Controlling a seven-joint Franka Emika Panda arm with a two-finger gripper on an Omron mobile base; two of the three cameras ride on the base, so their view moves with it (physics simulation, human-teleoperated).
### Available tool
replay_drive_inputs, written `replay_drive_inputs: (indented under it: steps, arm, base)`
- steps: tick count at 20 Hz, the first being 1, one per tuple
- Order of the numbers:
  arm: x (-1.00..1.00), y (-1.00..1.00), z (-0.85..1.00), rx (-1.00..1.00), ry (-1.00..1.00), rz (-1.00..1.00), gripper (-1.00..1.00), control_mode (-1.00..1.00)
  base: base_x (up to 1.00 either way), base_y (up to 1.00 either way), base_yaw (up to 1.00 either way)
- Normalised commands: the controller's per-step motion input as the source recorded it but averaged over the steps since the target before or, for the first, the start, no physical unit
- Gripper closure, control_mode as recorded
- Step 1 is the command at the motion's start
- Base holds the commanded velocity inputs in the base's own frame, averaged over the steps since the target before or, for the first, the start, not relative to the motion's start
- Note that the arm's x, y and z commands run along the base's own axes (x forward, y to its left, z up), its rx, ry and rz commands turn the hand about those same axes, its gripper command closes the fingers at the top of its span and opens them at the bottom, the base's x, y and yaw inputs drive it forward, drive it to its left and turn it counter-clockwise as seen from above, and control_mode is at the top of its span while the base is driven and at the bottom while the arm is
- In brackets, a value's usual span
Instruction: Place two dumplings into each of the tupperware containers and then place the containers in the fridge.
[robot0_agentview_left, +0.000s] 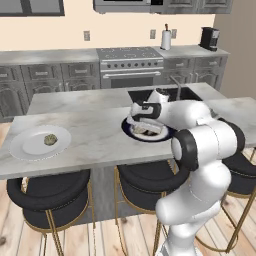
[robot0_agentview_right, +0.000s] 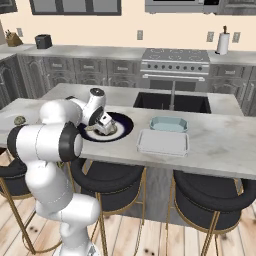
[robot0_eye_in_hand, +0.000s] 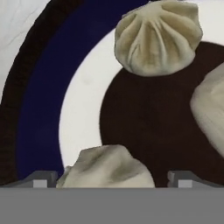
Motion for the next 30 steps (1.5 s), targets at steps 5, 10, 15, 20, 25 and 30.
replay_drive_inputs:
  steps: [5,10,15,20,25,30]
  arm:
    - [0.07,0.01,-0.01,0.09,0.01,-0.01,1.00,-1.00]
    - [-0.42,0.02,0.51,0.00,0.00,-0.07,1.00,-1.00]
    - [-0.64,-0.65,0.59,0.00,0.00,-0.31,1.00,-1.00]
    - [-0.37,-1.00,0.00,0.03,0.01,-0.39,1.00,-1.00]
    - [-0.16,-1.00,-0.12,0.05,0.03,-0.29,1.00,-1.00]
    - [0.11,-1.00,-0.24,0.08,0.12,-0.22,1.00,-1.00]
  base:
    - [0.00,0.00,0.00]
    - [0.00,0.00,0.00]
    - [0.00,0.00,0.00]
    - [0.00,0.00,0.00]
    - [0.00,0.00,0.00]
    - [0.00,0.00,0.00]
